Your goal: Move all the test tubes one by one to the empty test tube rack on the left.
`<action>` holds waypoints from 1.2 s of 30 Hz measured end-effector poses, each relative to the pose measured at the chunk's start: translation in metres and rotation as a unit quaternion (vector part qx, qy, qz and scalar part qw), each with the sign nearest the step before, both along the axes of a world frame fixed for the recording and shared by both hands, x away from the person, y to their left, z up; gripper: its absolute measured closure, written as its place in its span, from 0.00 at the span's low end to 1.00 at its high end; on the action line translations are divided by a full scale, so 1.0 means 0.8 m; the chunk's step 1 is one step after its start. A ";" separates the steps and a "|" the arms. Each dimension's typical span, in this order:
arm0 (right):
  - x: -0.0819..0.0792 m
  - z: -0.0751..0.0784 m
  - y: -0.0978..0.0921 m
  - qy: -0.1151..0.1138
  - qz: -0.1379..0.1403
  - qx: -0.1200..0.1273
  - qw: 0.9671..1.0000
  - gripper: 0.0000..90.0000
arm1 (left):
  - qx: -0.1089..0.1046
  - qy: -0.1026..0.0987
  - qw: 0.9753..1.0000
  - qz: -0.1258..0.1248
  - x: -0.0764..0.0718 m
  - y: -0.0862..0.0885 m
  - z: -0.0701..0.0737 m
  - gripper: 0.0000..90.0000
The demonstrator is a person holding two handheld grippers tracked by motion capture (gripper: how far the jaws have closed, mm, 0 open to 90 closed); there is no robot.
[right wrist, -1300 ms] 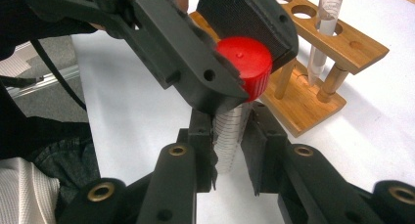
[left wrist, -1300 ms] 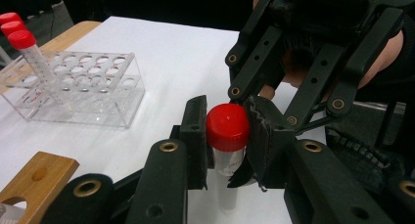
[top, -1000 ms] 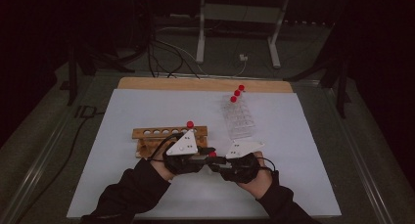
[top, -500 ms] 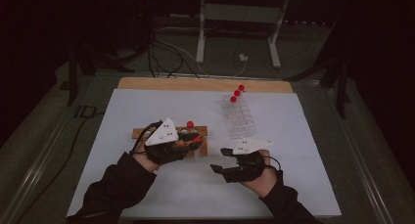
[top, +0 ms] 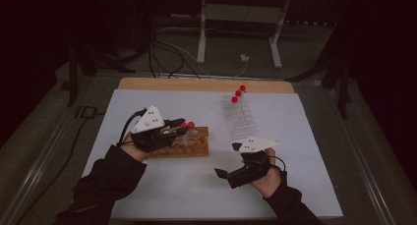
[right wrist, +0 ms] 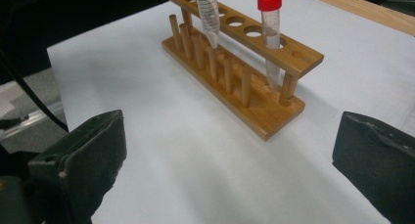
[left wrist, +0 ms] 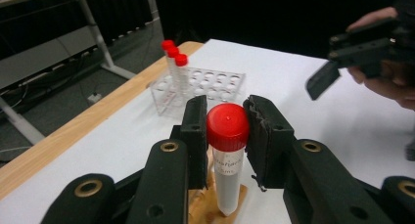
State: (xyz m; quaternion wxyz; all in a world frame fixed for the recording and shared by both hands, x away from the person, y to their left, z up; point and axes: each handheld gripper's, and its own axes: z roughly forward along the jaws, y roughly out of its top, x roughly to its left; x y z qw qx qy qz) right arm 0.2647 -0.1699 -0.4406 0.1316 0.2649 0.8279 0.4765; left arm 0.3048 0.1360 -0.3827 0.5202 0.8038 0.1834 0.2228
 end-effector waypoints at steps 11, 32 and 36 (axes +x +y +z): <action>0.001 0.002 -0.005 -0.003 -0.002 0.010 1.000 0.00 | -0.019 -0.015 0.999 0.039 0.030 0.005 -0.001 0.80; 0.002 0.002 -0.012 -0.010 -0.001 0.016 1.000 0.00 | 0.008 0.037 0.998 0.055 0.063 -0.002 -0.066 0.80; 0.002 0.002 -0.012 -0.009 -0.003 0.019 1.000 0.00 | 0.024 0.044 0.997 0.055 0.067 -0.006 -0.071 0.80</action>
